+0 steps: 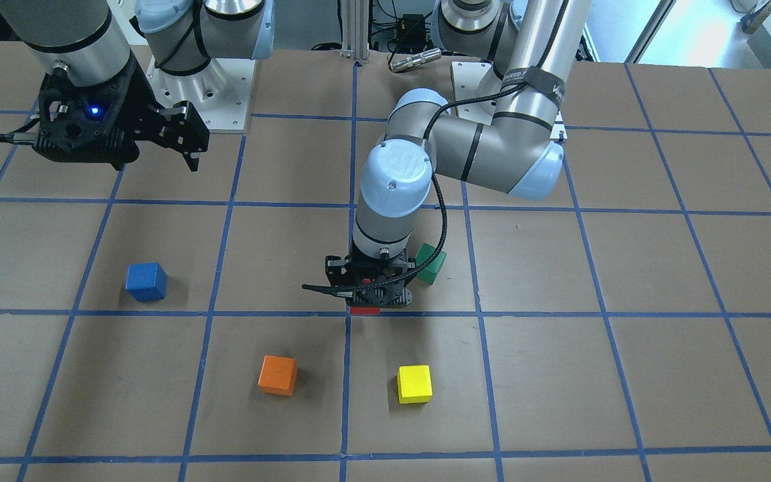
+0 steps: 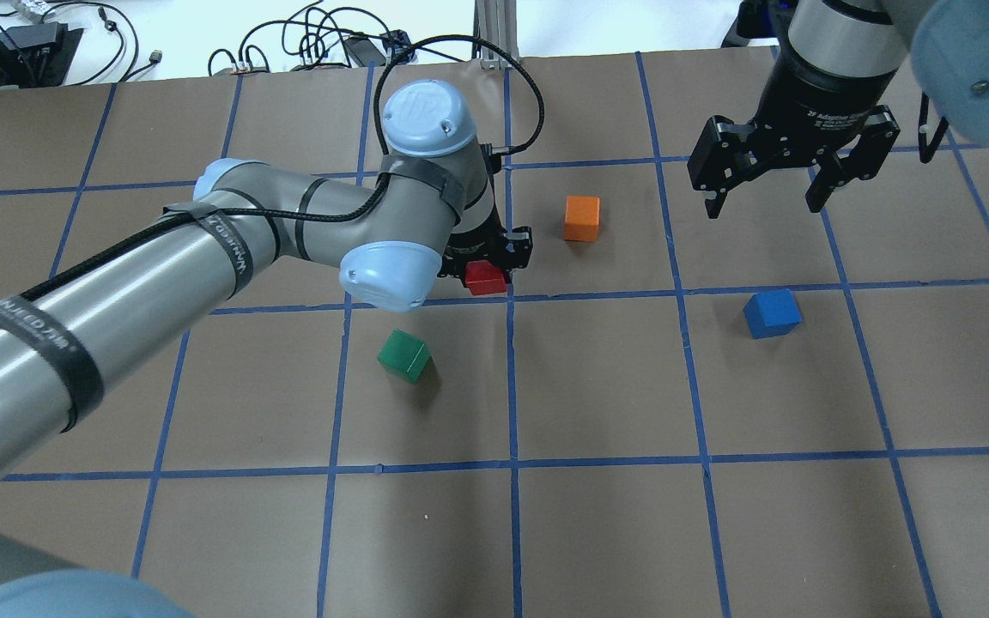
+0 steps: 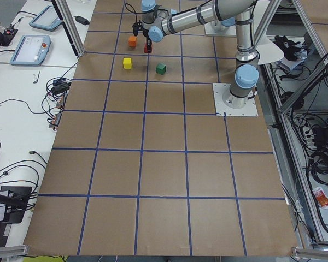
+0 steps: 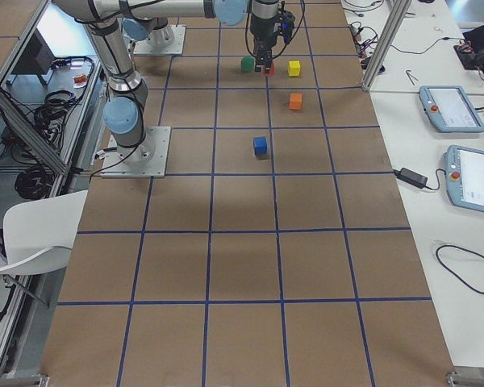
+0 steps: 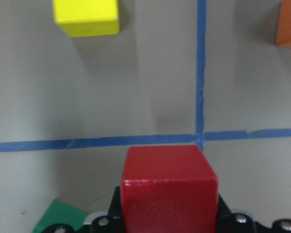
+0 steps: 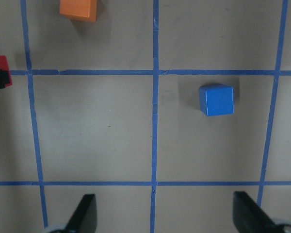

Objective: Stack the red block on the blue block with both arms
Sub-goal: 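Carry the red cube with the left gripper toward the table center, then release the red cube and raise the left gripper away, then move the right gripper over the red cube and lower it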

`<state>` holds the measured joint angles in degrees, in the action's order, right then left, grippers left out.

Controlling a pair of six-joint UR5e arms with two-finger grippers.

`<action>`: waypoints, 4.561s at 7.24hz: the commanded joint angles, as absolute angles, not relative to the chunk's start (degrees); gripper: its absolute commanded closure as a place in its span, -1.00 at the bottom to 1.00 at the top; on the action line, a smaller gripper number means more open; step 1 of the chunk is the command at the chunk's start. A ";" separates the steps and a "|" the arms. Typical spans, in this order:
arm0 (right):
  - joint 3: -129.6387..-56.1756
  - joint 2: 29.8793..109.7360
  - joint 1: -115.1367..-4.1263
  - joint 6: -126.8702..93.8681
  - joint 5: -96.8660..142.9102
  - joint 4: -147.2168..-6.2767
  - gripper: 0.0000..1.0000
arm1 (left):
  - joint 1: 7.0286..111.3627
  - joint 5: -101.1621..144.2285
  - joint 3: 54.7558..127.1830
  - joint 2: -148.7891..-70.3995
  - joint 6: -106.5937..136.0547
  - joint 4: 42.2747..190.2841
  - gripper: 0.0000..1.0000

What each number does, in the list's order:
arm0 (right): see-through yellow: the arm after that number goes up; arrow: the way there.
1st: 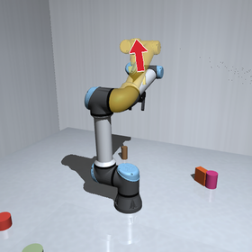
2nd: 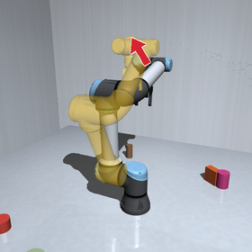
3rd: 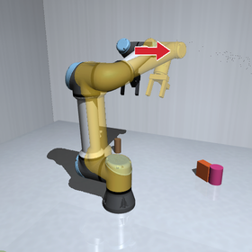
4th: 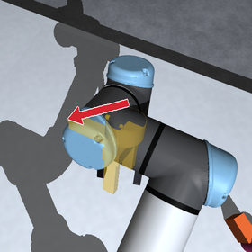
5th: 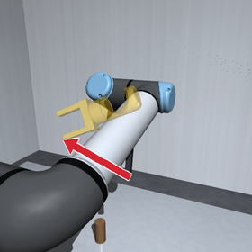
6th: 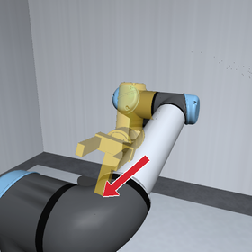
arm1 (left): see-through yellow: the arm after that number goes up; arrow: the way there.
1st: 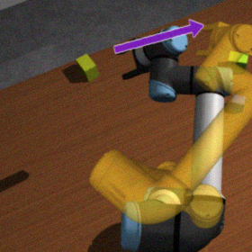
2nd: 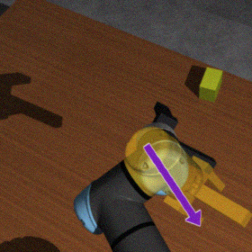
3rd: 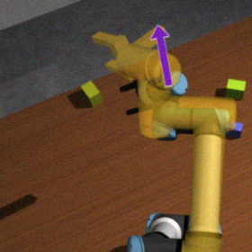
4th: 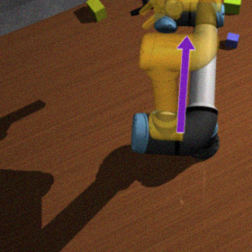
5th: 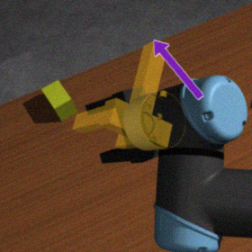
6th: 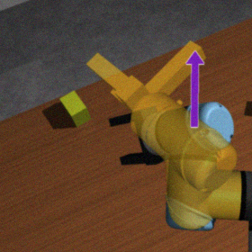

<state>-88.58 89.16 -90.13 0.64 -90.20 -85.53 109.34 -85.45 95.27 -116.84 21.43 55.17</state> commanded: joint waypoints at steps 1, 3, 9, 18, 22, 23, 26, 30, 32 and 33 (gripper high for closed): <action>-88.59 89.12 -90.09 0.70 -90.18 -85.52 -1.00 | 110.74 -86.31 91.15 -122.50 23.03 55.19 1.00; -88.59 89.03 -89.65 0.79 -90.26 -85.60 -1.00 | 110.83 -87.35 91.05 -123.75 22.77 55.28 -0.43; -92.54 88.77 -89.73 -0.35 -89.91 -85.78 -1.00 | 99.26 -90.00 84.48 -109.19 4.64 76.94 -1.00; -92.90 73.67 -104.67 -9.83 -88.86 -111.70 -1.00 | 87.98 -89.65 85.78 -92.28 -7.74 88.95 -1.00; -92.73 67.17 -110.01 -14.73 -88.86 -118.80 -1.00 | 87.98 -89.39 85.96 -90.35 -8.70 88.69 -1.00; -92.20 65.41 -110.56 -15.29 -88.86 -119.79 -1.00 | 87.98 -89.47 86.04 -90.79 -8.27 88.59 -1.00; -91.85 60.58 -110.65 -14.94 -88.77 -123.46 -1.00 | 87.98 -89.38 86.04 -91.24 -8.09 86.75 -1.00; -91.32 58.10 -111.01 -15.03 -84.64 -123.84 -1.00 | 87.98 -89.39 86.05 -91.58 -8.17 86.75 -1.00; -91.32 56.87 -111.01 -14.33 -85.42 -124.88 -0.89 | 87.98 -89.39 86.66 -90.70 -8.43 86.84 -1.00; -91.32 56.69 -110.92 -13.89 -85.60 -125.68 -0.26 | 87.98 -89.38 86.66 -90.88 -8.35 86.75 -1.00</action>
